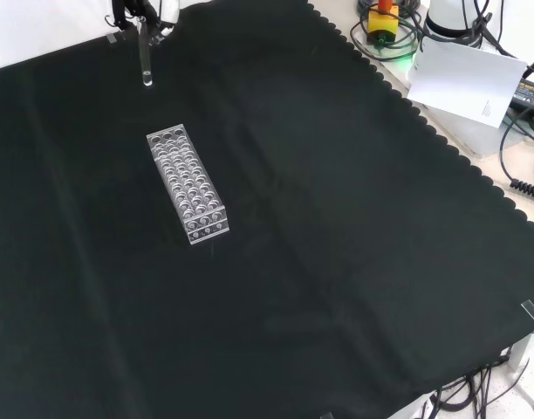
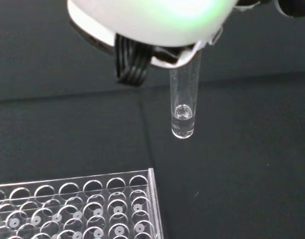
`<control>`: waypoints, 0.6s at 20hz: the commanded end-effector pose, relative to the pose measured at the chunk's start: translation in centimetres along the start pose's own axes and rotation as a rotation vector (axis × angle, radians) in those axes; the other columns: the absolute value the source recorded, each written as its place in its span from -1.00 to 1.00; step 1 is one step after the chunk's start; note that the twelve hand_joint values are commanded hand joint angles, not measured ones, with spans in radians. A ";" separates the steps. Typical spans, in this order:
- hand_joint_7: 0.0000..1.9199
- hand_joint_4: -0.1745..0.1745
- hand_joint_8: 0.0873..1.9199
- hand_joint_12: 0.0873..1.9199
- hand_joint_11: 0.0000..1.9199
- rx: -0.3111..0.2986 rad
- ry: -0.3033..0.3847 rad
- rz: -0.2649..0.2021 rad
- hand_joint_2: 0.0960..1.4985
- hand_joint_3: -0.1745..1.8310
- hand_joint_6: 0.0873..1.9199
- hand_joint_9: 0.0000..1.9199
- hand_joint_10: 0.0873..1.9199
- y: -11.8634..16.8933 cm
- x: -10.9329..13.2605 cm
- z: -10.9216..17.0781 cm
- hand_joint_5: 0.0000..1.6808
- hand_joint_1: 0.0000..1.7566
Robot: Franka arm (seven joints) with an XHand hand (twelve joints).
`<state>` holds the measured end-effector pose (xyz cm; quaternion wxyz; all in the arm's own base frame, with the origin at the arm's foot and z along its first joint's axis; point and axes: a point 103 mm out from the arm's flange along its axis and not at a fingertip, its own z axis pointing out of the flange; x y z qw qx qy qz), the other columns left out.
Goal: Shake the test tube.
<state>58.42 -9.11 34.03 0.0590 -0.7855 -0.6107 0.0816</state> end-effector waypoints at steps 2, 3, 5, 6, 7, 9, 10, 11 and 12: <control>0.85 -1.00 -0.61 -0.37 0.61 0.022 0.023 -0.034 -0.33 -0.05 -0.50 0.90 -0.95 -0.3 1.7 1.3 0.63 0.40; 0.85 -1.00 -0.61 -0.37 0.61 0.024 0.030 -0.040 -0.33 -0.05 -0.50 0.90 -0.95 -0.4 2.2 1.5 0.63 0.40; 0.85 -1.00 -0.61 -0.37 0.61 0.028 0.042 -0.055 -0.33 -0.05 -0.50 0.90 -0.95 -0.4 3.1 1.7 0.63 0.40; 0.85 -1.00 -0.61 -0.37 0.61 0.029 0.047 -0.063 -0.33 -0.05 -0.50 0.90 -0.95 -0.4 3.5 1.9 0.63 0.40; 0.85 -1.00 -0.61 -0.37 0.61 0.030 0.053 -0.070 -0.33 -0.05 -0.50 0.90 -0.95 -0.4 3.9 1.9 0.63 0.40; 0.85 -1.00 -0.61 -0.37 0.61 0.028 0.062 -0.084 -0.33 -0.05 -0.50 0.90 -0.95 -0.2 4.6 2.0 0.63 0.40; 0.85 -1.00 -0.61 -0.37 0.61 0.028 0.064 -0.089 -0.33 -0.05 -0.50 0.90 -0.95 -0.2 4.9 2.0 0.63 0.40; 0.85 -1.00 -0.61 -0.37 0.61 0.027 0.065 -0.094 -0.33 -0.05 -0.50 0.90 -0.95 -0.1 5.1 1.9 0.63 0.40; 0.85 -1.00 -0.61 -0.37 0.61 0.026 0.065 -0.097 -0.33 -0.05 -0.50 0.90 -0.95 0.0 5.2 1.9 0.63 0.40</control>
